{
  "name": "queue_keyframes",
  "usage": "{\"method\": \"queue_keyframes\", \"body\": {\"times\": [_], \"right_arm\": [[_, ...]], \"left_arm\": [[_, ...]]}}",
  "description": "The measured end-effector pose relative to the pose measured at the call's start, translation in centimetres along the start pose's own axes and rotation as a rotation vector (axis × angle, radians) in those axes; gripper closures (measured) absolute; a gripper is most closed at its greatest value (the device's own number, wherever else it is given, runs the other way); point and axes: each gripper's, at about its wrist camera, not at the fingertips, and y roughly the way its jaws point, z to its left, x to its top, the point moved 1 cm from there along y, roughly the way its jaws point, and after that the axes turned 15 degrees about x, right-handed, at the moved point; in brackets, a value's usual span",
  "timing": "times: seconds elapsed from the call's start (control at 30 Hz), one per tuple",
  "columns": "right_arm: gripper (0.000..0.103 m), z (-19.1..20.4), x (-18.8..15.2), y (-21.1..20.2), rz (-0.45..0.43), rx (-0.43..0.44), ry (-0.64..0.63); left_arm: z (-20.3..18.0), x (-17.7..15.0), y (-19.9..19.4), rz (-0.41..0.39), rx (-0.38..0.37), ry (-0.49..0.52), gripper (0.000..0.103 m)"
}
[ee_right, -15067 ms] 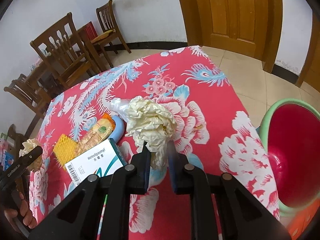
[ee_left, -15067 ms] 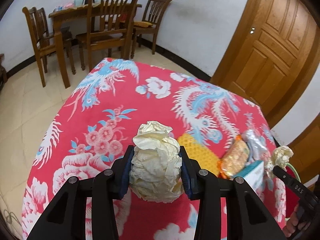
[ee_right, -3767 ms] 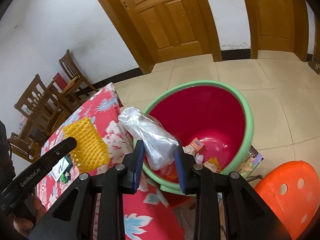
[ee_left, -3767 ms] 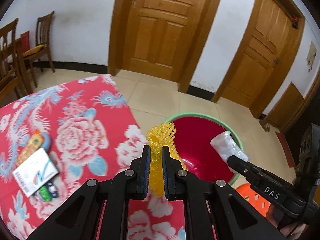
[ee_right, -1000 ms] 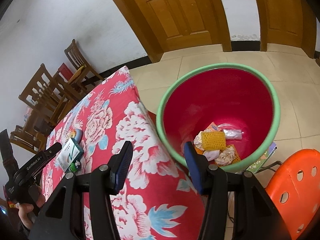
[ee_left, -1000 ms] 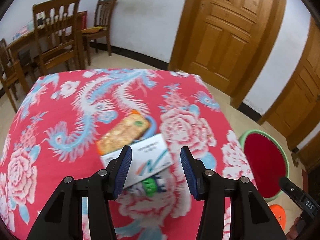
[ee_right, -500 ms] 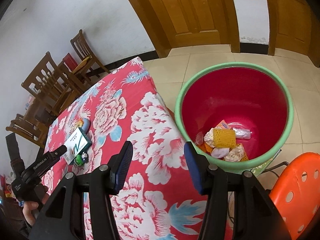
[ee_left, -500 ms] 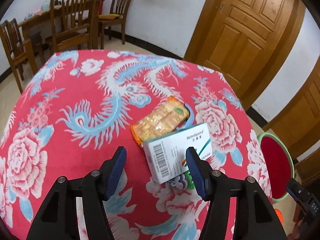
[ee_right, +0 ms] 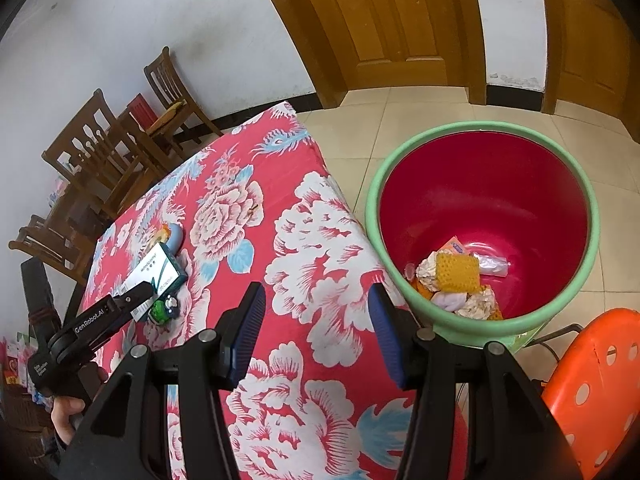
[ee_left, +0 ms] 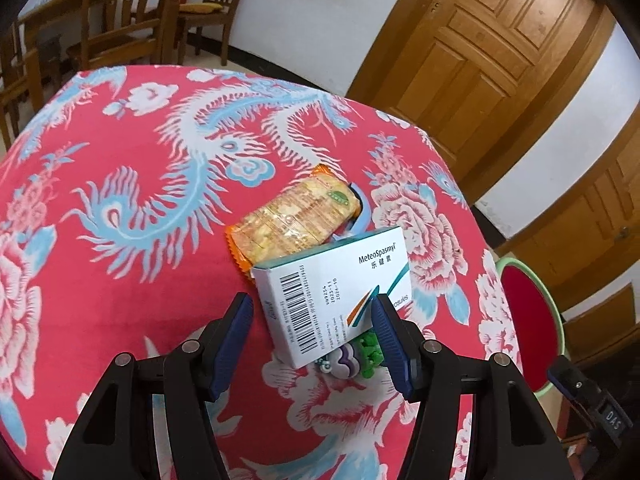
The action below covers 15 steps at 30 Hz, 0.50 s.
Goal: Collect trash
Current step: 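Grasp the white medicine box with the left tool and lift it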
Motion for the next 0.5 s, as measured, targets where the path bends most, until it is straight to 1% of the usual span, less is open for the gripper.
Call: {"method": "queue_keyframes", "body": {"times": [0.07,0.1,0.13,0.17,0.2,0.33,0.5], "right_arm": [[0.048,0.0,0.0,0.1,0.004,0.001,0.000],[0.048,0.0,-0.1,0.2,0.005,0.000,0.000],[0.048,0.0,-0.1,0.2,0.005,0.001,0.000],[0.048,0.1,-0.1,0.2,0.006,0.002,-0.001],[0.048,0.1,-0.1,0.2,0.006,0.003,-0.001],[0.048,0.3,-0.2,0.3,0.009,0.007,-0.005],[0.048,0.6,-0.1,0.3,0.009,0.009,-0.012]], "left_arm": [[0.0,0.1,-0.1,-0.006,-0.013,-0.002,0.051],[0.0,0.1,-0.1,-0.004,-0.021,-0.004,0.053],[0.0,0.1,-0.2,-0.005,-0.027,-0.004,0.058],[0.0,0.1,-0.3,-0.007,-0.037,-0.004,0.065],[-0.1,0.1,-0.3,-0.007,-0.043,-0.002,0.069],[-0.4,-0.1,-0.7,-0.020,-0.035,0.016,0.072],[-0.5,-0.2,-1.5,-0.028,-0.053,0.022,0.077]]}}
